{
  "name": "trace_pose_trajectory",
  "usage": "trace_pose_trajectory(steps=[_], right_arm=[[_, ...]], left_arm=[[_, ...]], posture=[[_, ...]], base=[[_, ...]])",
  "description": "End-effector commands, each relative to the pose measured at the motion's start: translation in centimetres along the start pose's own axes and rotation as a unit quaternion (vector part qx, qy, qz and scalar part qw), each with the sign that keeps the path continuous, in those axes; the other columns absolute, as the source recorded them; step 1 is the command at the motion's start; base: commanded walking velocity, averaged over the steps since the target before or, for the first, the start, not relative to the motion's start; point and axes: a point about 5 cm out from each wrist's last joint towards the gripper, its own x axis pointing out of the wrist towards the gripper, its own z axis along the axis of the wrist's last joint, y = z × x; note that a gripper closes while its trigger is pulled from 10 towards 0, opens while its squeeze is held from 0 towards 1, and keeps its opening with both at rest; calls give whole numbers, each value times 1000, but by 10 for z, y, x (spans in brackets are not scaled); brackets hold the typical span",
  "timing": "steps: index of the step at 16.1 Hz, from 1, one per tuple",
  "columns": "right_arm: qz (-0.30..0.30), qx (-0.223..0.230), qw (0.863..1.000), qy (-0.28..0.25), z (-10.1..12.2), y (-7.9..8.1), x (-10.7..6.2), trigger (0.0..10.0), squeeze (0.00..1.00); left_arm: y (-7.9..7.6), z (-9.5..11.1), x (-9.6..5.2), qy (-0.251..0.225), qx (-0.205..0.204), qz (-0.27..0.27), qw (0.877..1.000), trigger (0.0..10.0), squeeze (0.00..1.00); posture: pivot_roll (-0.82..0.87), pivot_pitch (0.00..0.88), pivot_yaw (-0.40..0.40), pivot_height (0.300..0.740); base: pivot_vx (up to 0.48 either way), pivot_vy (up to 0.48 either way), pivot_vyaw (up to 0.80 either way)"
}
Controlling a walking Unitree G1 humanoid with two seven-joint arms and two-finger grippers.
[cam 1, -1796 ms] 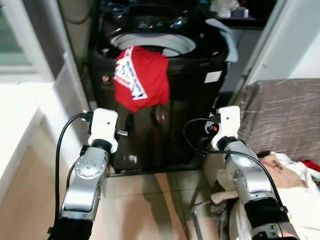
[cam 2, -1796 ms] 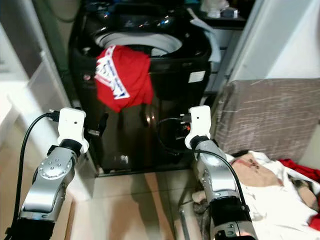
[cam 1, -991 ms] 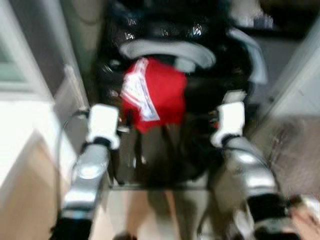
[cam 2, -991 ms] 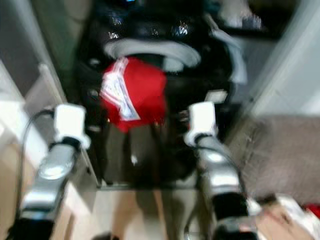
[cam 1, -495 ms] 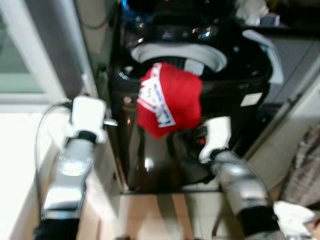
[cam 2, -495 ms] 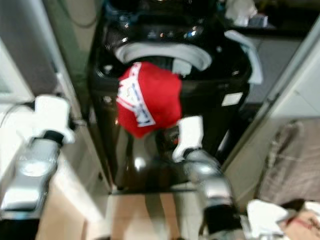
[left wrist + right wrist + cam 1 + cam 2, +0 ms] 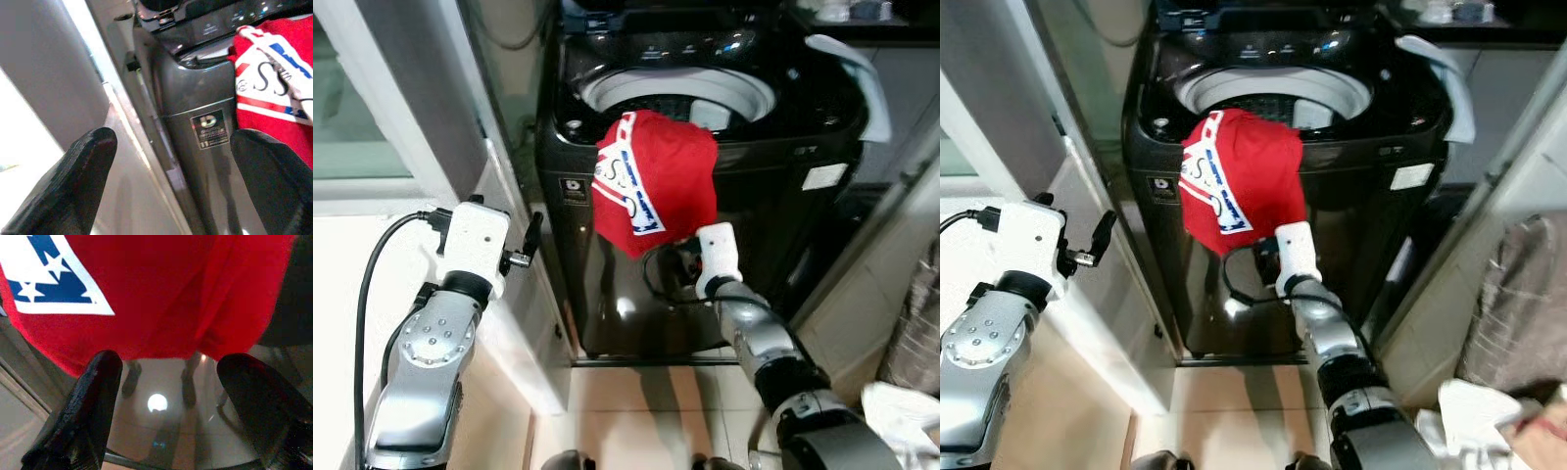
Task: Clothes washing
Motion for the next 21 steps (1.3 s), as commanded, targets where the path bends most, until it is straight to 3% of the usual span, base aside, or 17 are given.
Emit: trace_pose_trajectory(steps=[1, 4, 7, 9, 10, 13, 14, 19, 21], right_arm=[[-4, -5, 1000, 13, 2, 2, 6, 10000, 0], [5, 3, 999, 41, 18, 8, 20, 10000, 0], [7, 13, 1000, 7, 53, 12, 30, 10000, 0], [6, 9, 1000, -15, 70, 12, 34, 10000, 0], [5, 4, 1000, -23, 78, 11, 35, 10000, 0], [-3, -10, 999, -44, 95, 8, 37, 10000, 0], [-13, -20, 997, -74, 117, 2, 38, 10000, 0], [-31, -51, 986, -153, 179, -10, 35, 10000, 0], [-50, -80, 976, -198, 214, -16, 29, 10000, 0]], left_arm=[[3, 1, -10, 10, 1, -2, 1000, 10000, 0], [-2, 2, -20, 23, -3, -4, 1000, 10000, 0], [-15, 6, -22, 17, -39, -22, 999, 10000, 0], [-42, 13, -29, 1, -43, -129, 991, 10000, 0], [-60, 10, -34, 10, -43, -194, 980, 10000, 0], [-77, 5, -40, 29, -71, -262, 962, 10000, 0], [-86, 8, -43, 32, -104, -296, 949, 10000, 0], [-91, 12, -25, 6, -100, -283, 954, 10000, 0], [-89, 15, -16, -7, -101, -265, 959, 10000, 0]], posture=[[159, 148, 86, 740], [173, 151, 60, 740], [174, 130, 32, 740], [173, 121, 20, 740], [171, 115, 11, 740], [164, 105, 3, 740], [157, 87, -6, 740], [158, 6, -58, 740], [161, 0, -78, 740]], base=[[0, 0, 0], [0, 0, 0], [0, 0, 0], [0, 0, 0], [0, 0, 0], [0, 0, 0], [0, 0, 0], [0, 0, 0], [0, 0, 0]])
